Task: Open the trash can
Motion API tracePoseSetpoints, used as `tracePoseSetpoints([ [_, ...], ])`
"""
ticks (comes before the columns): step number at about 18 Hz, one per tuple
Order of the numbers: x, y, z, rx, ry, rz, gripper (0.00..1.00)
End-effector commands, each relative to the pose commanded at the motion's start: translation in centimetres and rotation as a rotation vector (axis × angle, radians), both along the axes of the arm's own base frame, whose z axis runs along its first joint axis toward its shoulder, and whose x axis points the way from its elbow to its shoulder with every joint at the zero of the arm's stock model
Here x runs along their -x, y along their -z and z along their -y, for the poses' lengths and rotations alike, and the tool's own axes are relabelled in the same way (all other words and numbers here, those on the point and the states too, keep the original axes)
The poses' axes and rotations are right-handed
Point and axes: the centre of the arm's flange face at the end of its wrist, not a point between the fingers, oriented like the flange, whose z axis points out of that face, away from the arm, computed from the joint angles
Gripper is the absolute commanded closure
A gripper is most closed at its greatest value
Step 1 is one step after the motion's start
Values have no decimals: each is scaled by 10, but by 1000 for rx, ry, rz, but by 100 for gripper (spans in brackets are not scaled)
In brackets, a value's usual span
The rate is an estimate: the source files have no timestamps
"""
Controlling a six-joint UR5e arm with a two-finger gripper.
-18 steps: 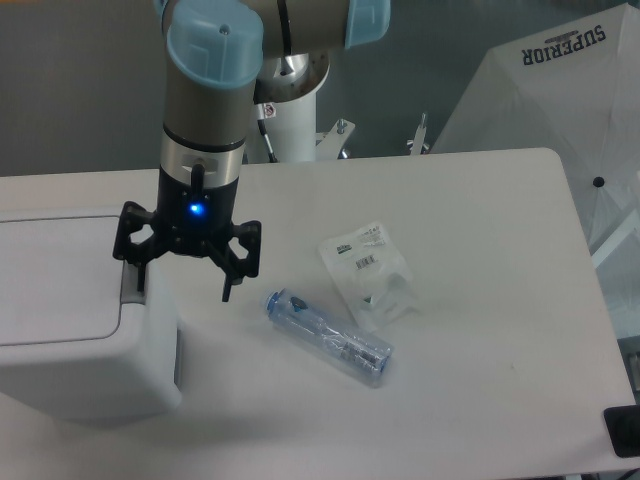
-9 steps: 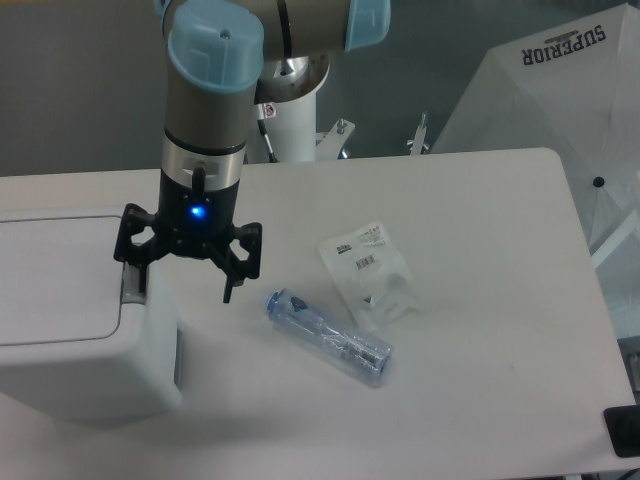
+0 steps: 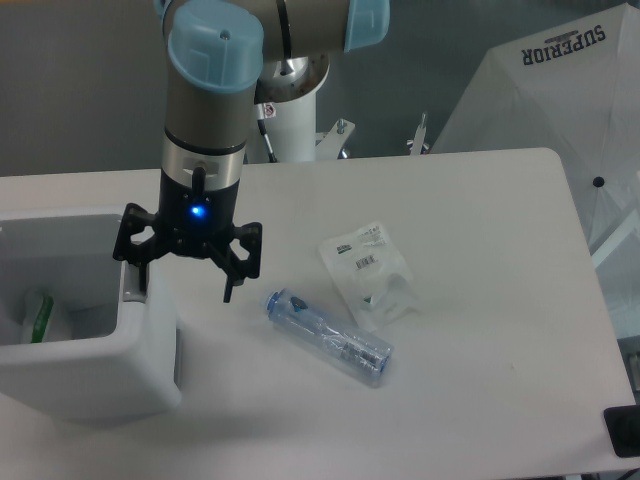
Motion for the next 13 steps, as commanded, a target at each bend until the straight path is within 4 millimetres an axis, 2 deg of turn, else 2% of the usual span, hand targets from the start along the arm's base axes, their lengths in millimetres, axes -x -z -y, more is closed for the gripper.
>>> tracePoseSetpoints([
  [2,14,-6,6,-8,-25,-8,0],
  [6,74,-18,37,-25,-100,-44,0],
  [11,130,-5,74,56,-98,-145,0],
  [13,140,5,81,113,-62,-191,0],
])
